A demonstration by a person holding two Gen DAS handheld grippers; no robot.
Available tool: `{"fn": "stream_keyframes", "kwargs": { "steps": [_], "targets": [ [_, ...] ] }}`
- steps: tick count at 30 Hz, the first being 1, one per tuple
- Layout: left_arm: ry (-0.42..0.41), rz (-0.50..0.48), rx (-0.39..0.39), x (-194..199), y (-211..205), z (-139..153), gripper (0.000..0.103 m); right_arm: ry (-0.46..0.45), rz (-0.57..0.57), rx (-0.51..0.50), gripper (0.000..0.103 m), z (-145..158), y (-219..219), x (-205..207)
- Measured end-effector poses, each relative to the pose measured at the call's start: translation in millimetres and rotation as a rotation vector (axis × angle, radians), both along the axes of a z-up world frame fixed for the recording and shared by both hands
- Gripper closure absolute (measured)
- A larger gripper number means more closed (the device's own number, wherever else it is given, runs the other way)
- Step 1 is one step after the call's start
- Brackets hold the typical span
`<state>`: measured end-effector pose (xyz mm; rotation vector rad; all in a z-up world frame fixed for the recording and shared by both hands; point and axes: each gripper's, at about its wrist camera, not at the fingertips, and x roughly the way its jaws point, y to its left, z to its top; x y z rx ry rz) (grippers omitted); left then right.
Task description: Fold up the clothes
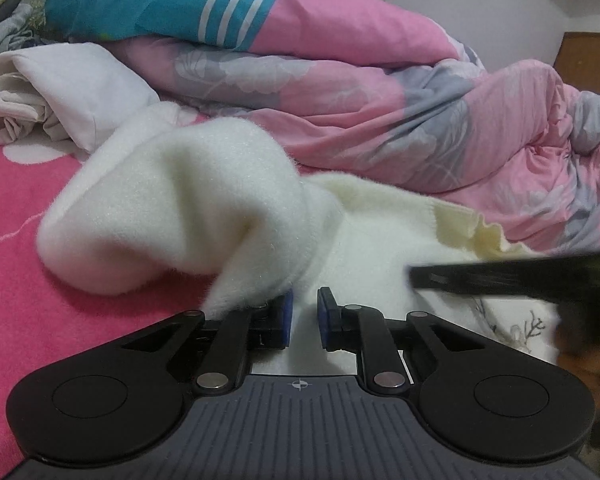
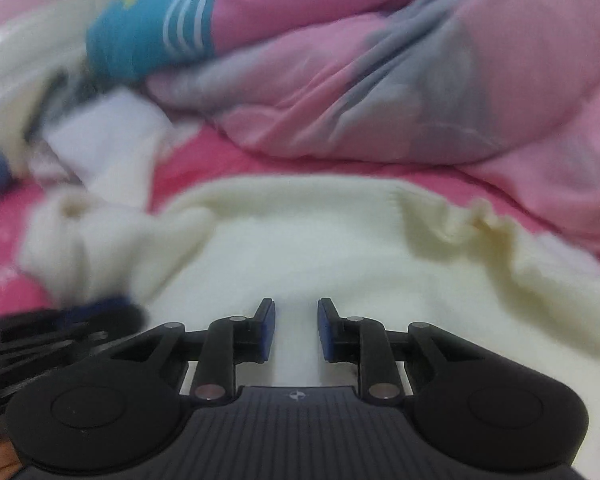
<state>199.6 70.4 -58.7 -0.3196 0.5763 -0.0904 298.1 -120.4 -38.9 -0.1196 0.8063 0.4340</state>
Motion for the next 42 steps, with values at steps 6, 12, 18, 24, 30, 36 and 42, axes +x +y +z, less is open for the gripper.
{"fn": "stream_keyframes", "kwargs": {
  "steps": [6, 12, 18, 24, 30, 36, 42],
  "targets": [
    [-0.007, 0.006, 0.001, -1, 0, 0, 0.087, -0.023, -0.185, 0.115, 0.081, -4, -3, 73],
    [-0.004, 0.009, -0.006, -1, 0, 0, 0.087, 0.025, -0.092, 0.119, 0.079, 16, -13, 27],
    [-0.009, 0.007, -0.005, -2, 0, -1, 0.087, 0.029, -0.164, 0.105, 0.081, -14, 12, 81],
    [-0.007, 0.007, -0.013, -3, 2, 0, 0.087, 0.051, -0.251, 0.292, 0.078, 16, -42, 54],
    [-0.003, 0.009, -0.009, -2, 2, 1, 0.087, 0.031, -0.197, -0.015, 0.077, 18, -88, -51],
    [-0.006, 0.007, -0.011, -3, 2, 0, 0.087, -0.003, -0.332, -0.062, 0.079, -16, -111, 9],
    [-0.006, 0.005, -0.02, -2, 3, -1, 0.087, 0.0, -0.534, 0.169, 0.081, -9, -158, 66]
  ]
}}
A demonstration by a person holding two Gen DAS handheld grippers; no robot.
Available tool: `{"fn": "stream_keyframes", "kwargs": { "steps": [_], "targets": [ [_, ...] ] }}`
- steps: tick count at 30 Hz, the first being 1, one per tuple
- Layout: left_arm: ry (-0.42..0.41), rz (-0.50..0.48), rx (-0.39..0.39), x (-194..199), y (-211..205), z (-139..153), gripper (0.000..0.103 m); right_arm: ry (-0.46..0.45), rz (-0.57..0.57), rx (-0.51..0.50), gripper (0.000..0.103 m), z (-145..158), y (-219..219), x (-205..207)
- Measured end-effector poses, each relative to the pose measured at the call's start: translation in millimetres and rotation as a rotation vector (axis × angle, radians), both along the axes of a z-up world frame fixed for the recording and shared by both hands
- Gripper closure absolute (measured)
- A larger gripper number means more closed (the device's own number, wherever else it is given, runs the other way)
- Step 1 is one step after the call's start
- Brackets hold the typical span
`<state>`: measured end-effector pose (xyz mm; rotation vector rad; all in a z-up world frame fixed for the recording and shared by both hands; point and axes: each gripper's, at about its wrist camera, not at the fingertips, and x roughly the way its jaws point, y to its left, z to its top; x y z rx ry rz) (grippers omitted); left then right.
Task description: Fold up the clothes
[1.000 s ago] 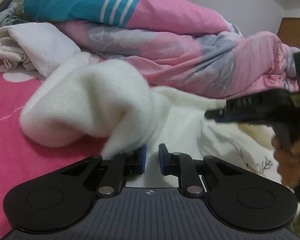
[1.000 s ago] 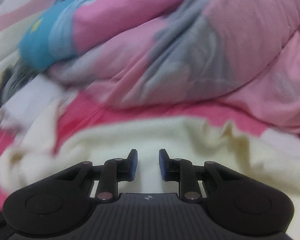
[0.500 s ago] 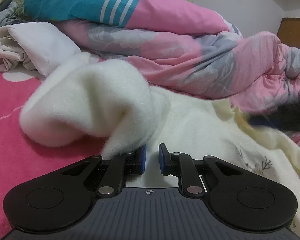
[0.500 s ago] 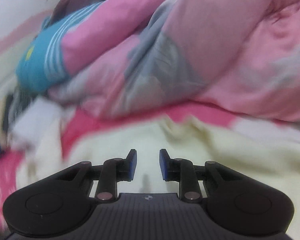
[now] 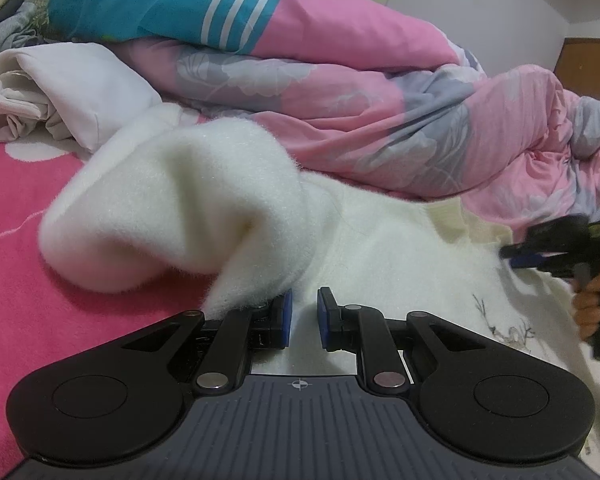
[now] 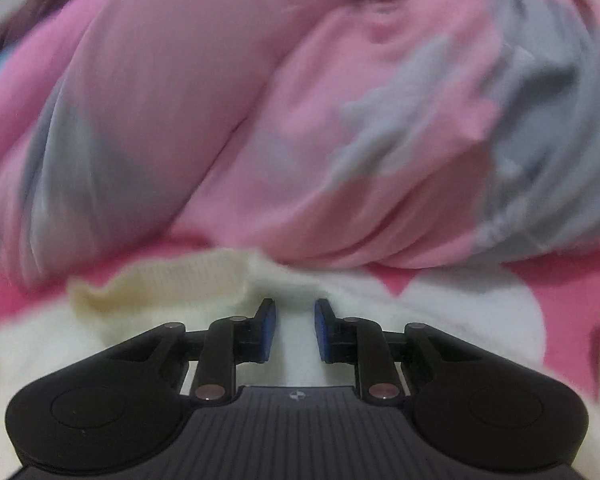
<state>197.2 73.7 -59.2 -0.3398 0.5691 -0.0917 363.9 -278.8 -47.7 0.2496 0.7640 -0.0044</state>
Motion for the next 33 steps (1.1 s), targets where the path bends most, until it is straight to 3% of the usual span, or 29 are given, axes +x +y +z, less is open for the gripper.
{"fn": "stream_keyframes", "kwargs": {
  "steps": [1, 5, 10, 11, 14, 16, 19, 23, 26, 29, 33],
  "targets": [
    [0.001, 0.0, -0.001, 0, 0, 0, 0.087, -0.001, -0.016, 0.055, 0.078, 4, -9, -5],
    [0.003, 0.0, 0.001, 0, 0, 0, 0.087, -0.001, 0.105, 0.02, 0.071, 29, -7, -67],
    [0.004, 0.001, 0.001, -1, 1, 1, 0.087, 0.108, 0.266, -0.199, 0.068, 12, 21, -129],
    [0.004, 0.001, 0.0, -1, 1, 1, 0.087, 0.118, 0.266, -0.291, 0.069, 1, 25, -129],
    [0.004, 0.001, -0.001, -1, 1, 1, 0.087, 0.068, 0.224, -0.283, 0.07, -4, 9, -100],
    [0.004, 0.001, -0.004, -1, 1, 1, 0.087, 0.044, 0.12, -0.249, 0.072, -4, -10, -64],
    [0.005, 0.001, -0.007, -1, 2, 1, 0.087, 0.033, 0.01, -0.181, 0.082, -4, -41, -25],
    [0.005, 0.0, -0.007, 0, 2, 1, 0.087, 0.007, -0.038, -0.017, 0.081, 12, -62, -52],
    [0.005, 0.0, -0.005, 0, 2, 1, 0.087, 0.018, 0.069, 0.003, 0.08, 20, -49, -102],
    [0.005, 0.001, -0.005, 0, 2, 1, 0.087, 0.077, 0.163, -0.095, 0.08, 10, -30, -135],
    [0.005, 0.001, -0.007, 0, 2, 1, 0.087, 0.083, 0.114, -0.187, 0.084, -4, -32, -112]
  ]
}}
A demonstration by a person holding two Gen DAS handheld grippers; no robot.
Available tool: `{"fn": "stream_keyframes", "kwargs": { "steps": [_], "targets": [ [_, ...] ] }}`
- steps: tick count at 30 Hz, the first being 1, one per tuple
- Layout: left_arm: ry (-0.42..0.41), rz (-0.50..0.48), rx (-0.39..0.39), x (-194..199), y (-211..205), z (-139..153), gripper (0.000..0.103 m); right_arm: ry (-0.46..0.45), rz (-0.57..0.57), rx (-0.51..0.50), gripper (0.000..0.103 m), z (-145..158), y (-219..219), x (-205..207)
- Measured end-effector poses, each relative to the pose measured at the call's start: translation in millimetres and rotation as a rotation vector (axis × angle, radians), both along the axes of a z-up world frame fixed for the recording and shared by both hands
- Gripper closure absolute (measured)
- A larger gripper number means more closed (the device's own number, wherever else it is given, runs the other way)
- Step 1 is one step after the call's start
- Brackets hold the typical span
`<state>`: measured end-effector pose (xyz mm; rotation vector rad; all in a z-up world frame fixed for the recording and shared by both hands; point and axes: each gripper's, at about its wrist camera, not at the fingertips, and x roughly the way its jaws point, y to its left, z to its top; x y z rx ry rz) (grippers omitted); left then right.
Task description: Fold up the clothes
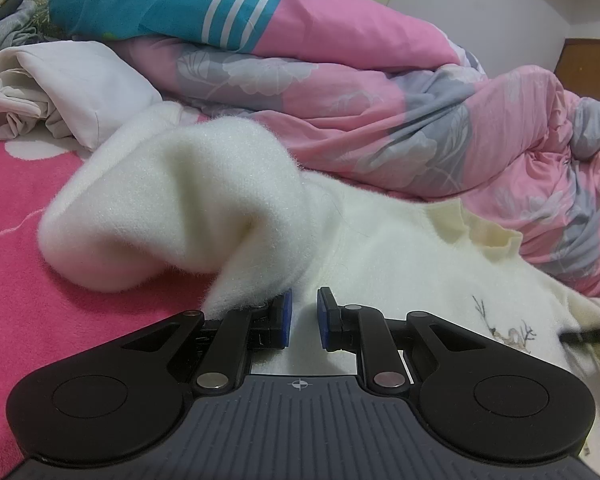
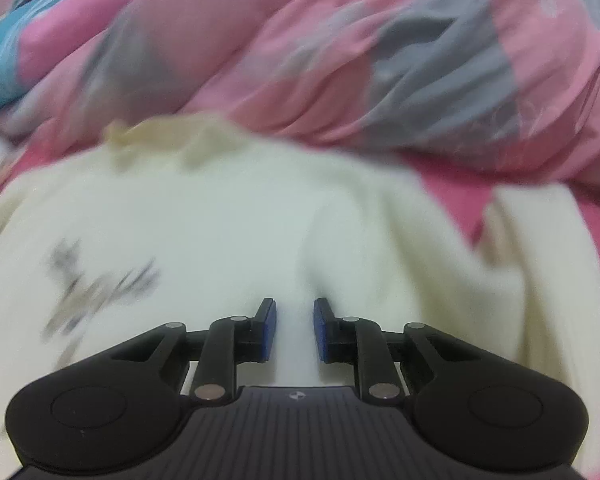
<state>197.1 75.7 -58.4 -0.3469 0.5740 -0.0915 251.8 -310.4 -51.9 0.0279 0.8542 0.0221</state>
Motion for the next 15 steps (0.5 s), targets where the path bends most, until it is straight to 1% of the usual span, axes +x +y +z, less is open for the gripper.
{"fn": "stream_keyframes", "kwargs": {
  "steps": [1, 2, 3, 5, 6, 7, 8, 9, 11, 12, 15],
  "targets": [
    [0.0, 0.0, 0.0, 0, -1, 0, 0.087, -0.01, -0.036, -0.004, 0.087, -1, -5, 12],
    [0.0, 0.001, -0.002, 0, 0, 0, 0.087, -0.009, -0.071, 0.007, 0.093, -1, -10, 26],
    [0.001, 0.001, -0.002, 0, 0, 0, 0.087, -0.006, -0.105, 0.018, 0.095, 0, -15, 34],
    [0.001, 0.001, -0.002, 0, -1, 0, 0.087, -0.006, -0.161, 0.012, 0.094, 6, -12, 39],
    [0.002, 0.0, -0.003, 0, 0, 0, 0.087, -0.009, -0.181, 0.002, 0.09, 10, -7, 36],
    [0.002, 0.0, -0.003, 0, 0, 0, 0.087, -0.009, -0.191, 0.005, 0.089, 16, -2, 28],
    [0.002, 0.0, -0.004, 0, 0, 0, 0.087, -0.006, -0.184, 0.038, 0.089, 21, 4, 18],
    [0.002, -0.001, -0.004, 0, 0, 0, 0.087, -0.005, -0.157, 0.093, 0.089, 25, 10, 7],
    [0.001, -0.003, 0.001, 0, -1, 1, 0.087, 0.0, -0.082, 0.16, 0.086, 33, 30, -21],
    [-0.002, -0.004, 0.0, -1, -1, 2, 0.086, 0.005, -0.048, 0.168, 0.084, 34, 42, -31],
    [-0.032, -0.003, -0.034, -10, 2, 8, 0.084, 0.019, 0.032, 0.165, 0.084, 37, 75, -55]
  ]
}}
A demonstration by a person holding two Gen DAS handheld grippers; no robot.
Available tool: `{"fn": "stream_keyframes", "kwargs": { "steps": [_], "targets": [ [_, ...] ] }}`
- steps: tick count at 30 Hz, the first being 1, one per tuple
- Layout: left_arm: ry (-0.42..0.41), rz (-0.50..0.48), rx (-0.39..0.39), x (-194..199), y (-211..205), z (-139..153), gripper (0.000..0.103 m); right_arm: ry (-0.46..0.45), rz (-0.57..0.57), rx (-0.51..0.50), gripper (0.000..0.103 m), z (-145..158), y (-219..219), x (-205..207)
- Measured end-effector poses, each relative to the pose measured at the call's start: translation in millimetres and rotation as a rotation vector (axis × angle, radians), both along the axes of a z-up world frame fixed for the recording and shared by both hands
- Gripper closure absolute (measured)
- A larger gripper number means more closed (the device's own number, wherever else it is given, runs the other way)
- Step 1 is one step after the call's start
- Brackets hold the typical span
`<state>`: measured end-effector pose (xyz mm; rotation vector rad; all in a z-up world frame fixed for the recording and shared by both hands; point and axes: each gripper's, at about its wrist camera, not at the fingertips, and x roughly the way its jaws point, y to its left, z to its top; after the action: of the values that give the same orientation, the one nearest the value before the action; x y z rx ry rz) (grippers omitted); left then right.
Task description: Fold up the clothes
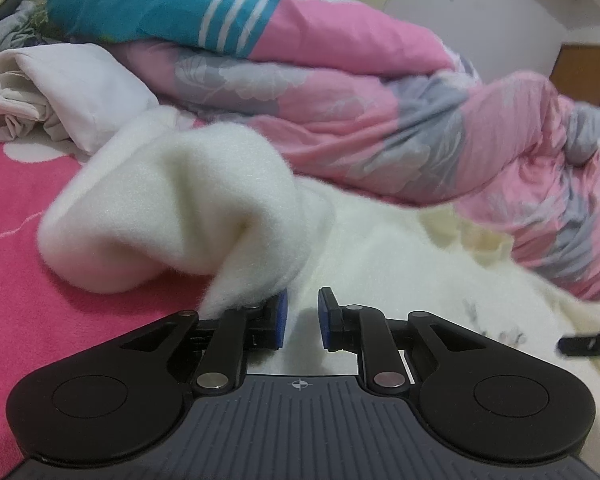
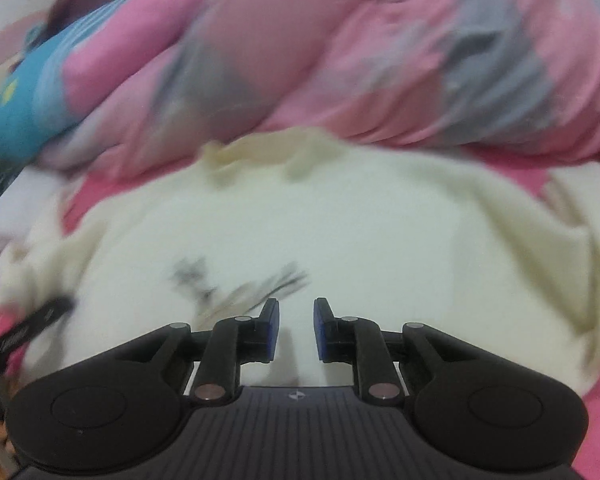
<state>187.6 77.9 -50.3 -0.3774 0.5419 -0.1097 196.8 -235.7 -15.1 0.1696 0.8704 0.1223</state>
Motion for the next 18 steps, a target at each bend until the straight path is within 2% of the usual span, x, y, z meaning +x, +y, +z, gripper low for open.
{"fn": "stream_keyframes", "kwargs": {
  "steps": [1, 5, 10, 12, 14, 16, 17, 18],
  "targets": [
    [-0.018, -0.005, -0.013, -6, 1, 4, 0.081, -0.007, 0.009, -0.016, 0.084, 4, 9, -4],
    [-0.083, -0.047, -0.058, -29, 13, 22, 0.08, -0.034, 0.054, -0.029, 0.083, 26, 36, -4],
    [-0.169, -0.025, -0.13, -55, 47, 38, 0.075, -0.128, 0.163, -0.071, 0.073, 67, 87, 4],
    [-0.169, 0.014, -0.153, -59, 62, 37, 0.074, -0.157, 0.211, -0.072, 0.063, 80, 109, 12],
    [-0.148, 0.044, -0.173, -59, 74, 34, 0.074, -0.165, 0.273, -0.031, 0.061, 92, 135, 28],
    [-0.097, 0.083, -0.19, -56, 85, 27, 0.074, -0.15, 0.342, 0.007, 0.054, 95, 165, 52],
    [-0.064, 0.104, -0.197, -54, 90, 22, 0.074, -0.133, 0.374, 0.021, 0.045, 94, 183, 68],
    [-0.029, 0.12, -0.203, -51, 94, 17, 0.074, -0.117, 0.397, 0.027, 0.041, 92, 201, 80]
  ]
}}
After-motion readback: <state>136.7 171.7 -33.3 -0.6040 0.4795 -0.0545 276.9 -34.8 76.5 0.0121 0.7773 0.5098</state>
